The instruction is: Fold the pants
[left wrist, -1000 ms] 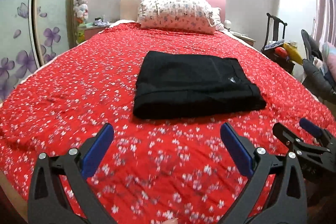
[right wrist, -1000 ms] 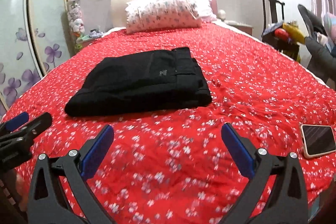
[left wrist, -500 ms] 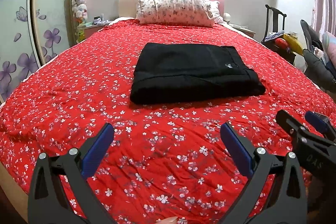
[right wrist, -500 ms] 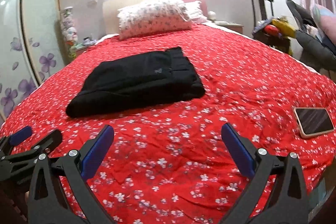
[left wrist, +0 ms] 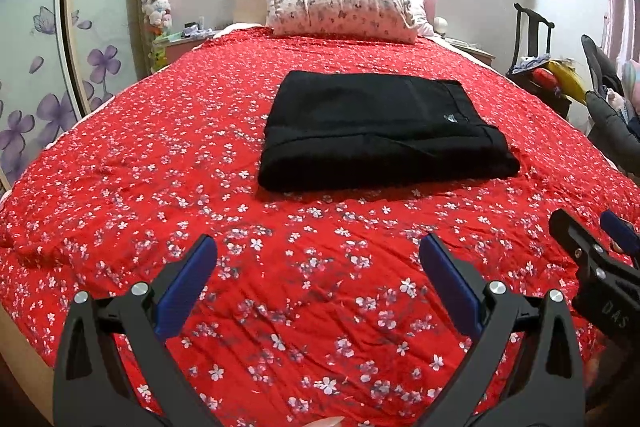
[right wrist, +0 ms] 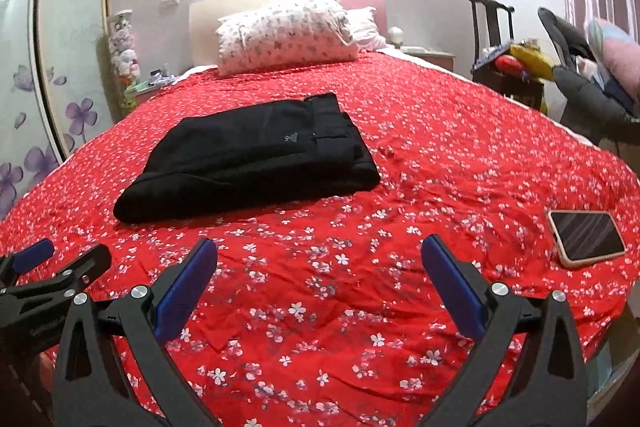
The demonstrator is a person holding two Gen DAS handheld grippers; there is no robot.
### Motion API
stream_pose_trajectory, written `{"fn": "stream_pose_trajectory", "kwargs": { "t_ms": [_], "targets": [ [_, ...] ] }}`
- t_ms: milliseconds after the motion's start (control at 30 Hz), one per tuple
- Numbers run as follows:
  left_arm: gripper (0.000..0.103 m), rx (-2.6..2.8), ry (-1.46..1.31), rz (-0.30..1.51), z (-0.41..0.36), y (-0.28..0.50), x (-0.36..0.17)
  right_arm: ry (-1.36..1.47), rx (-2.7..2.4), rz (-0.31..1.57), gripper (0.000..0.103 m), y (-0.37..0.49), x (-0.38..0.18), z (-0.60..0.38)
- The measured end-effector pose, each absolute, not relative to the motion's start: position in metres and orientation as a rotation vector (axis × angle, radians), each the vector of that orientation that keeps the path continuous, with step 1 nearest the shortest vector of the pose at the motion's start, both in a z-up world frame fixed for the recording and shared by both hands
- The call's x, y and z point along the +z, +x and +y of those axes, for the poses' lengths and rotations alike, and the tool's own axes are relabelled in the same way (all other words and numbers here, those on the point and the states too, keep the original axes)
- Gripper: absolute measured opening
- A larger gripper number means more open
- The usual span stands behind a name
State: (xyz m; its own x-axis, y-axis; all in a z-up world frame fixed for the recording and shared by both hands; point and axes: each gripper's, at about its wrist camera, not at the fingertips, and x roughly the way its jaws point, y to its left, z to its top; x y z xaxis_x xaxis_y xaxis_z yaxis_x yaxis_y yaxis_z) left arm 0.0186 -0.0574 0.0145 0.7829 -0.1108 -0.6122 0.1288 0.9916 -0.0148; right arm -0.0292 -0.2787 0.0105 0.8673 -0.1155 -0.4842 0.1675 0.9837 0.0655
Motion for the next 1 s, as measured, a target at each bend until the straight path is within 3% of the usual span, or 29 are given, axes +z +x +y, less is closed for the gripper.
{"fn": "stream_pose_trajectory", "kwargs": {
  "t_ms": [1000],
  "targets": [
    [0.101,-0.117,0.083,0.699,-0.071,0.023,0.007,0.121,-0.143,0.517,0.102,-0.025,0.010,-0.285]
  ]
}}
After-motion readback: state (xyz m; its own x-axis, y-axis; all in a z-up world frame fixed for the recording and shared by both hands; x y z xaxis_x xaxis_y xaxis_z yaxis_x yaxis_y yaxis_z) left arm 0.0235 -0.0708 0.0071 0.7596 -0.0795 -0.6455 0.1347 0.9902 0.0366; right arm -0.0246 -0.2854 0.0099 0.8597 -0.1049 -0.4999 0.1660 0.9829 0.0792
